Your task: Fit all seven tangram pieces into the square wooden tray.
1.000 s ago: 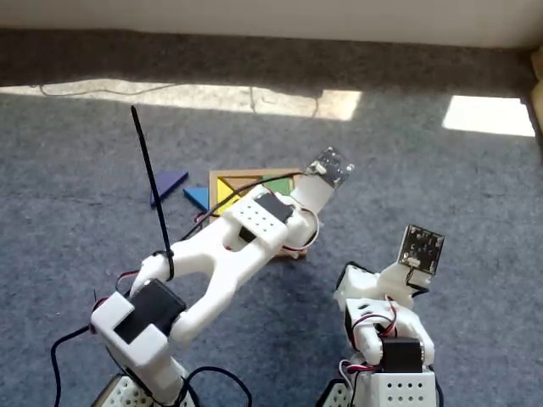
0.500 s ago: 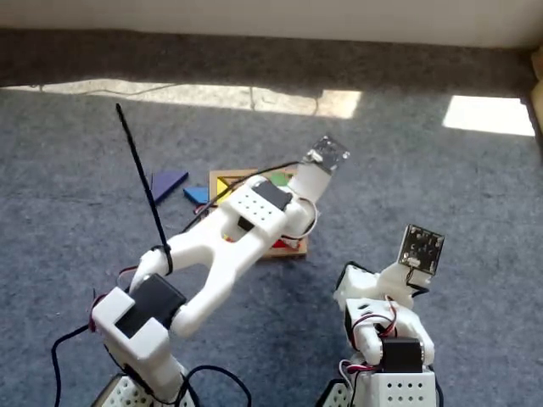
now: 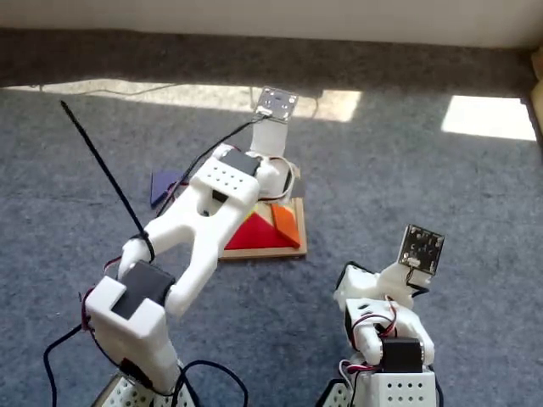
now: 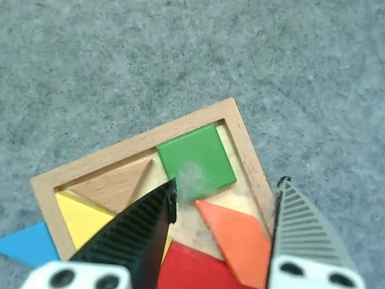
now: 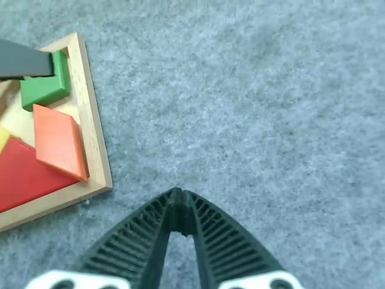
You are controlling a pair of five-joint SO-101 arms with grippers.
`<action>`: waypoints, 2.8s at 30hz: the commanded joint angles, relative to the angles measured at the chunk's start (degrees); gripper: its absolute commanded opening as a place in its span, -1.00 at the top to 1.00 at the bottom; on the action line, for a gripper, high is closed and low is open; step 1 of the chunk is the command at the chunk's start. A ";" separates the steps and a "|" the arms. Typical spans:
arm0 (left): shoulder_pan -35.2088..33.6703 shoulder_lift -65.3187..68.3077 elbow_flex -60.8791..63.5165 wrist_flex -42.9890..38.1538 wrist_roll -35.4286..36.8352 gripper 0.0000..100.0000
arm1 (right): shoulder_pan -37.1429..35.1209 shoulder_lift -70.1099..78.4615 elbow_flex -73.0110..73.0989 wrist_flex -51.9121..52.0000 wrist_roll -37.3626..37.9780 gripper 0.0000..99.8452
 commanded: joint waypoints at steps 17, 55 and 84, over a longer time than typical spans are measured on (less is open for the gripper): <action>-1.89 18.86 -25.54 15.65 1.93 0.55 | 0.57 -0.13 7.08 0.04 0.09 0.99; -4.70 19.21 -23.08 18.64 7.38 0.49 | 0.57 -0.13 7.08 0.04 0.09 0.99; -1.54 8.66 -19.82 16.18 -6.59 0.64 | 0.57 -0.13 7.08 0.04 0.09 0.99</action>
